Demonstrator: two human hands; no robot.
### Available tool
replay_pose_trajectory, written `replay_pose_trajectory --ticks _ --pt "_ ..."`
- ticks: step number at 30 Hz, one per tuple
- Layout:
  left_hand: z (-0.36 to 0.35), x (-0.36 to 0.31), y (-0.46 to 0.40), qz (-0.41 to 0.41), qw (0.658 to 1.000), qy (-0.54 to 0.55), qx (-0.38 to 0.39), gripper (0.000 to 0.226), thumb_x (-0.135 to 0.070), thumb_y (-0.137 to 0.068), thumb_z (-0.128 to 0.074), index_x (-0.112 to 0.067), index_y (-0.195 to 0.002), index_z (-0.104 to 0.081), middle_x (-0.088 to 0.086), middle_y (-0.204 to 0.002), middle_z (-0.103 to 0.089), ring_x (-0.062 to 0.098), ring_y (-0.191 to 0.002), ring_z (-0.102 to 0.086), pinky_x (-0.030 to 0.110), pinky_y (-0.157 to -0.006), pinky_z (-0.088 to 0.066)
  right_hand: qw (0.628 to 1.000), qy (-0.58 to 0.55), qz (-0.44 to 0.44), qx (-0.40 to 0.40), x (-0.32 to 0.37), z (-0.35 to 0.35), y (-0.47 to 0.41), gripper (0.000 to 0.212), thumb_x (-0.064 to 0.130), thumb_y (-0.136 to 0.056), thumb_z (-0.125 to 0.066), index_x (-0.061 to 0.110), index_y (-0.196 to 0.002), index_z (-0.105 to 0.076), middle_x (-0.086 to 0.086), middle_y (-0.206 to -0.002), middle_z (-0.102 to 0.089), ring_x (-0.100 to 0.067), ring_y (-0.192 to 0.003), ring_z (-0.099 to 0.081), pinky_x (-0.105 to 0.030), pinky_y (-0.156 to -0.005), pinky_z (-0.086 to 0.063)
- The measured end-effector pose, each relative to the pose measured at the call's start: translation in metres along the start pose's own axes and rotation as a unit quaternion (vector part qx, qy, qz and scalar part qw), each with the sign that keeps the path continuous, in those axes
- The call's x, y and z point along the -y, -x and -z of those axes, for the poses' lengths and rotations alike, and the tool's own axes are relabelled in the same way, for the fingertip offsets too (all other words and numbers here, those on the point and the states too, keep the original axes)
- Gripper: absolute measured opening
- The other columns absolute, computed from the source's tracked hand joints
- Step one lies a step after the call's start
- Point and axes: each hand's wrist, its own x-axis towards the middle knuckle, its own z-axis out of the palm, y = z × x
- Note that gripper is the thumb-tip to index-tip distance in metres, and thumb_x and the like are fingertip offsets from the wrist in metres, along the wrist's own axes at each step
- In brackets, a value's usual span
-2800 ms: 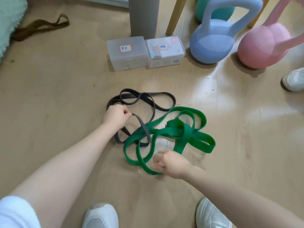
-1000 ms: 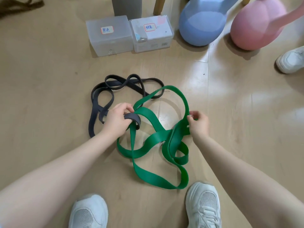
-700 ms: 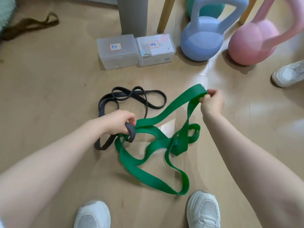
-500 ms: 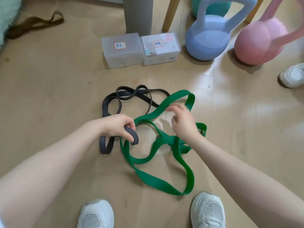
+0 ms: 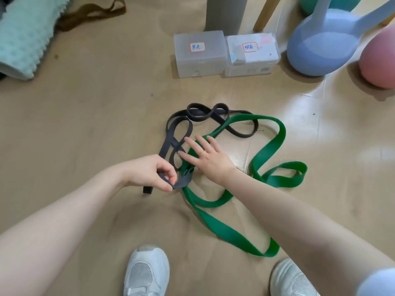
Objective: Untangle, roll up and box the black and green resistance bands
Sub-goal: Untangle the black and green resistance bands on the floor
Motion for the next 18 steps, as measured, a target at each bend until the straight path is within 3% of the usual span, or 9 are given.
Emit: replay_pose_trajectory --ticks 2,3,5,6,8,10,14,18 --pt "-0.001 0.004 0.002 -0.001 1.000 0.000 0.006 0.014 -0.002 -0.075 -0.068 -0.015 -0.071 -0.064 -0.015 -0.056 -0.052 -0.003 -0.051 -0.046 0.007 -0.053 -0.038 0.998 0.045 0.046 0.022 0.003 -0.003 -0.013 0.046 0.012 -0.092 -0.047 0.020 -0.137 -0.039 -0.013 -0.140 -0.044 -0.033 -0.135 -0.032 -0.049 -0.115 -0.007" --pt "0.000 0.005 0.003 -0.003 1.000 0.002 0.008 0.015 -0.002 -0.075 -0.068 -0.016 -0.070 -0.064 -0.015 -0.055 -0.051 -0.003 -0.051 -0.045 0.006 -0.053 -0.037 0.997 0.045 0.040 0.047 0.003 0.000 -0.017 0.040 0.011 -0.091 -0.048 0.016 -0.130 -0.045 -0.010 -0.125 -0.056 -0.033 -0.123 -0.045 -0.050 -0.113 -0.018" --pt "0.004 0.005 0.002 -0.011 1.000 0.012 0.006 0.016 -0.002 -0.075 -0.069 -0.017 -0.069 -0.064 -0.015 -0.054 -0.047 -0.001 -0.053 -0.044 0.006 -0.054 -0.036 0.997 -0.017 -0.035 0.070 -0.008 0.012 -0.017 0.036 0.006 -0.090 -0.046 0.012 -0.126 -0.041 -0.008 -0.108 -0.058 -0.032 -0.103 -0.055 -0.044 -0.089 -0.045" --pt "0.006 0.003 0.002 -0.016 1.000 0.016 0.005 0.017 -0.003 -0.074 -0.069 -0.017 -0.068 -0.065 -0.013 -0.056 -0.046 0.000 -0.054 -0.043 0.006 -0.054 -0.036 0.993 -0.064 -0.092 0.046 -0.017 0.020 -0.014 0.035 0.003 -0.090 -0.045 0.011 -0.124 -0.039 -0.009 -0.102 -0.056 -0.033 -0.095 -0.057 -0.042 -0.073 -0.049" --pt "0.007 -0.003 -0.004 -0.029 0.999 0.013 0.005 0.018 -0.004 -0.073 -0.070 -0.019 -0.067 -0.064 -0.010 -0.057 -0.044 0.002 -0.054 -0.041 0.007 -0.055 -0.035 0.963 -0.147 -0.223 -0.024 -0.040 0.036 -0.004 0.031 0.003 -0.090 -0.040 0.009 -0.120 -0.038 -0.010 -0.091 -0.054 -0.035 -0.085 -0.059 -0.039 -0.059 -0.042" --pt "0.003 -0.012 -0.015 -0.036 0.999 -0.020 0.021 0.019 -0.005 -0.072 -0.069 -0.022 -0.066 -0.064 -0.008 -0.058 -0.045 0.005 -0.054 -0.041 0.010 -0.055 -0.036 0.915 -0.214 -0.332 -0.080 -0.065 0.048 0.012 0.029 0.008 -0.093 -0.037 0.008 -0.122 -0.038 -0.014 -0.096 -0.057 -0.037 -0.087 -0.059 -0.040 -0.061 -0.042" --pt "-0.012 -0.025 -0.037 -0.011 0.966 -0.249 0.074 0.015 -0.010 -0.073 -0.063 -0.024 -0.069 -0.060 -0.012 -0.058 -0.048 0.008 -0.054 -0.043 0.019 -0.053 -0.036 0.842 -0.245 -0.458 -0.146 -0.115 0.053 0.056 0.030 0.007 -0.094 -0.035 0.012 -0.124 -0.037 -0.016 -0.117 -0.054 -0.037 -0.095 -0.055 -0.038 -0.066 -0.039" --pt "-0.016 -0.027 -0.047 0.040 0.906 -0.418 -0.054 0.016 -0.005 -0.078 -0.046 -0.021 -0.078 -0.050 -0.004 -0.079 -0.050 0.018 -0.069 -0.046 0.023 -0.050 -0.032 0.819 -0.230 -0.515 -0.101 -0.135 0.033 0.115 0.021 0.000 -0.089 -0.033 0.008 -0.108 -0.036 -0.017 -0.112 -0.052 -0.036 -0.085 -0.052 -0.041 -0.069 -0.043"
